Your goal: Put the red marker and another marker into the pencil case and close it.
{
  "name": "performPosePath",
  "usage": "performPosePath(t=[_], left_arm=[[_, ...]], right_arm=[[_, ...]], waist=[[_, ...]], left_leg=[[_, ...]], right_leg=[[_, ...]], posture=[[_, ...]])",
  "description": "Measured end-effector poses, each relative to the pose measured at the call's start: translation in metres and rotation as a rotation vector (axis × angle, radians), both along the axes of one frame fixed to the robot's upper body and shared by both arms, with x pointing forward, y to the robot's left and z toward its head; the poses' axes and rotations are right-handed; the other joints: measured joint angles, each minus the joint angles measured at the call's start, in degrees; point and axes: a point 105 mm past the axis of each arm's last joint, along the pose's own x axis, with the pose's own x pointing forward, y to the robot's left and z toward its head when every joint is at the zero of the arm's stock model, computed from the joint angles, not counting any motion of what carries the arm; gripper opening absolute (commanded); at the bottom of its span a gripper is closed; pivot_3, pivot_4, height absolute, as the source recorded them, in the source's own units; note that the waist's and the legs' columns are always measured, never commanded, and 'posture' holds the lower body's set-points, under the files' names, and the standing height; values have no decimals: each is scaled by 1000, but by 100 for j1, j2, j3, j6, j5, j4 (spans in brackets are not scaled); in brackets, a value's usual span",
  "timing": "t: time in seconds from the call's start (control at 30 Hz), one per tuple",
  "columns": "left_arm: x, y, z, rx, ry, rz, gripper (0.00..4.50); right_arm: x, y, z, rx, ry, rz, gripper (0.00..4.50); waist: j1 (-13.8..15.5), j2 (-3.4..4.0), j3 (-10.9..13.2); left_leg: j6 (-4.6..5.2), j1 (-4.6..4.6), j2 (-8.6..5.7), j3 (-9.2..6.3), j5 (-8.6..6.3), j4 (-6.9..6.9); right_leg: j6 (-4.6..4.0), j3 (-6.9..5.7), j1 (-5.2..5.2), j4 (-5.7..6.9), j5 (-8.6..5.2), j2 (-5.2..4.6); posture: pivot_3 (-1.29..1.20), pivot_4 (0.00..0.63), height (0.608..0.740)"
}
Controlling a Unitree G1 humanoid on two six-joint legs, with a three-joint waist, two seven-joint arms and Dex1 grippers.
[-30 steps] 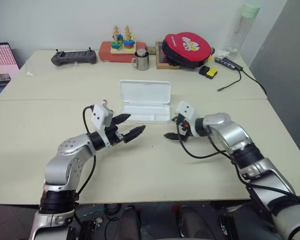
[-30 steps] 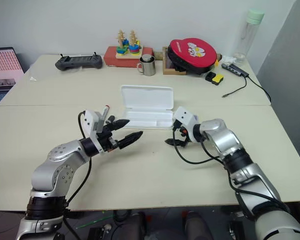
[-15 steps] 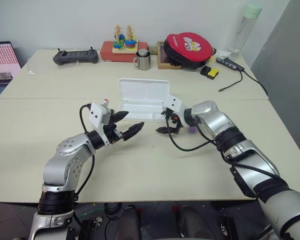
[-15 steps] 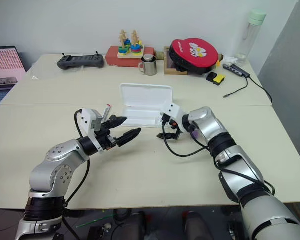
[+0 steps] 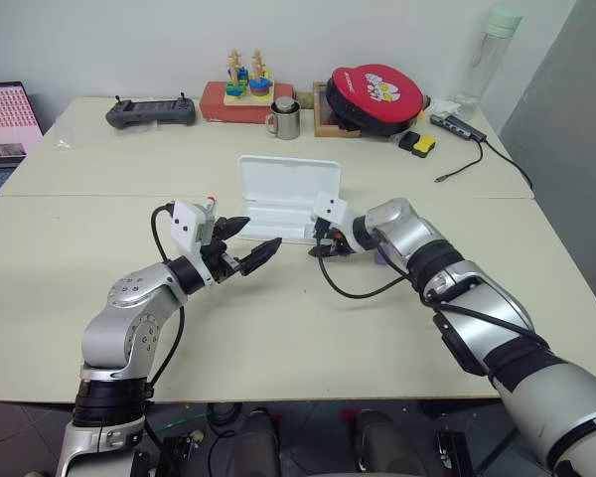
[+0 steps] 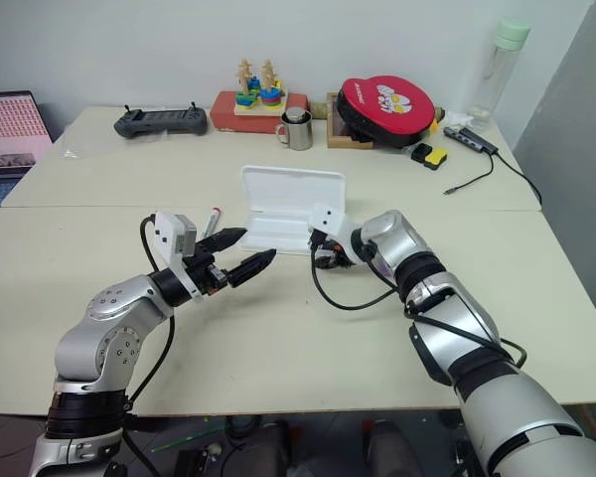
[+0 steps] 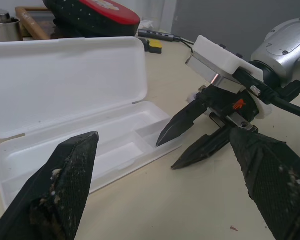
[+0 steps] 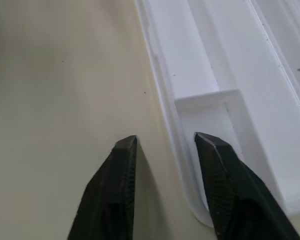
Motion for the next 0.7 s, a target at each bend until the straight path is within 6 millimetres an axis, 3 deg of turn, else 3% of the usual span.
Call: performPosePath(t=[0.17,0.4,0.7], left_arm=[[1,4,11,-98,-16,14,4500],[3,5,21,-131,-29,15,4500],[-6,31,6,-36,24,54,4500]], right_arm=[[-2,1,1,-7,-14,35,25],[-5,2,2,3,-35,79,25],[-40,2,-10,29,-37,299,25]], waist=[[-7,0,0],[-7,0,0],[-8,3,2]], left_leg=[[0,0,0,-1,0,0],[0,0,0,-2,0,1],[-1,0,0,-4,-1,-4]], right_leg=[[0,-1,0,1,0,0],[0,-2,2,0,0,0],[0,-4,0,1,0,0]], posture=[[0,150,740],[0,150,740],[0,150,740]])
